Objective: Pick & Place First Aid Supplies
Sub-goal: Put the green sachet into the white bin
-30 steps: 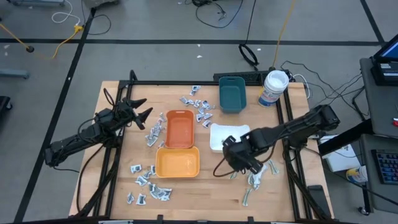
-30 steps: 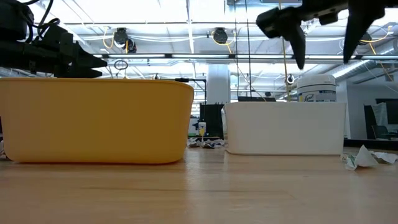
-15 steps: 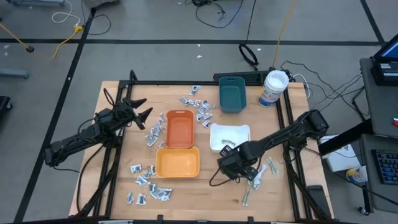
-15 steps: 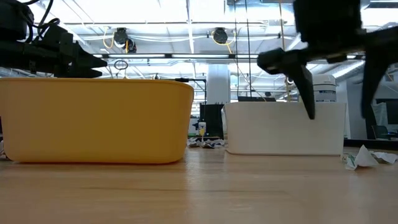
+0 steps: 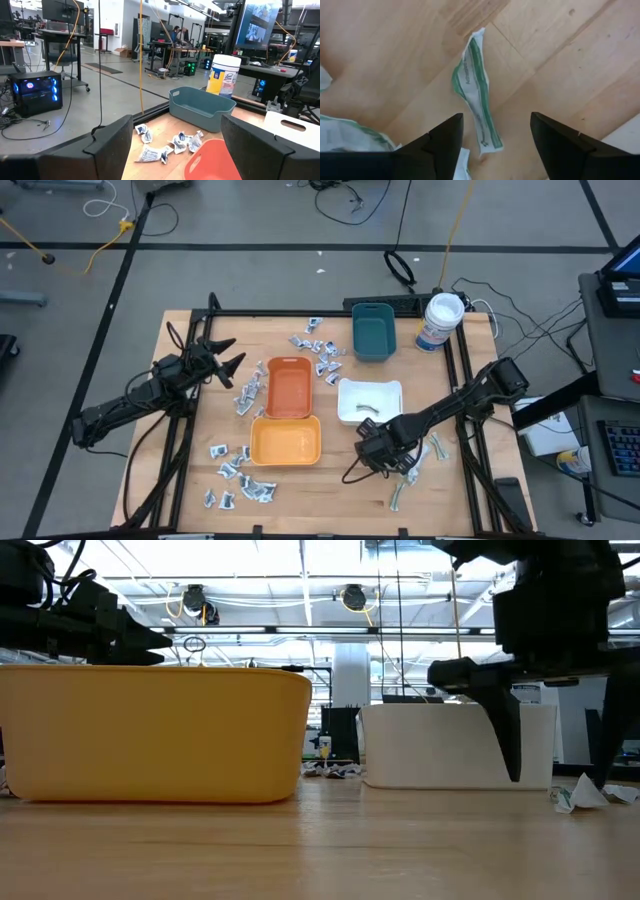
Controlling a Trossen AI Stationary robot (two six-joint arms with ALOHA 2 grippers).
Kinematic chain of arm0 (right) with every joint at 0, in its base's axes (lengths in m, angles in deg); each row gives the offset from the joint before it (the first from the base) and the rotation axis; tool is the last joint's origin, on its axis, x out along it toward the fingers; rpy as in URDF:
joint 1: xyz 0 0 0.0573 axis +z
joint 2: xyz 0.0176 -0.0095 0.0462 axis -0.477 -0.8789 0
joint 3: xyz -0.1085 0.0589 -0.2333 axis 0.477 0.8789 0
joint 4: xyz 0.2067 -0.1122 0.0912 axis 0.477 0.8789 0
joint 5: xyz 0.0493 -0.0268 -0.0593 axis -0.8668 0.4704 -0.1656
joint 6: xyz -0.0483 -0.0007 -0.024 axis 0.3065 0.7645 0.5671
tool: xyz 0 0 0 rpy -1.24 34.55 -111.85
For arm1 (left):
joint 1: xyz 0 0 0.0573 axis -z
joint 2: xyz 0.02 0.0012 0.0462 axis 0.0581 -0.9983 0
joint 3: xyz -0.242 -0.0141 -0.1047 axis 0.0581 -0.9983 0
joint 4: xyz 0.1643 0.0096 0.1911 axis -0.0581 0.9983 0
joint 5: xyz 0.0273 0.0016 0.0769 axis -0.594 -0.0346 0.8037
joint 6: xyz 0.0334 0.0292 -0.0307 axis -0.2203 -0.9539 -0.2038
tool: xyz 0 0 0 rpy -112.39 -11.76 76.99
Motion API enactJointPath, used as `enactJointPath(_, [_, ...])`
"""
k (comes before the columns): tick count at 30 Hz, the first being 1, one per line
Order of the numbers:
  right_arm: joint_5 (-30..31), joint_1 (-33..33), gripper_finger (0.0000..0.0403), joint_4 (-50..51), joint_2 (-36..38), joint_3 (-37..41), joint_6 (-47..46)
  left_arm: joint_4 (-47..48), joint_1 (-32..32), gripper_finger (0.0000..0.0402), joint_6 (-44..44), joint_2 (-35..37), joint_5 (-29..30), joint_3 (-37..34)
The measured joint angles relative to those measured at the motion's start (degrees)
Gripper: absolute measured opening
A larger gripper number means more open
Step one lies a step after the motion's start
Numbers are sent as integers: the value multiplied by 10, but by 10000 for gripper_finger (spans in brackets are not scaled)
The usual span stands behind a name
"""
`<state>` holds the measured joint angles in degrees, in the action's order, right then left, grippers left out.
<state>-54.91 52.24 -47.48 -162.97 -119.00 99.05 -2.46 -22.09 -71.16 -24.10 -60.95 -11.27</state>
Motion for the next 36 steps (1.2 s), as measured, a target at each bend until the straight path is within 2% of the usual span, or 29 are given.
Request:
enactJointPath(15, [-4, 0, 11, -12, 0, 17, -2, 0, 0, 308, -1, 0, 0, 0])
enactJointPath(21, [-3, 0, 2, 0, 0, 9, -43, 0, 0, 308, -1, 0, 0, 0])
enactJointPath(27, [-2, 0, 1, 35, 34, -30, -106, 0, 0, 308, -1, 0, 0, 0])
enactJointPath(36, [-1, -25, 1, 129, 69, -77, -294, 0, 0, 308, -1, 0, 0, 0])
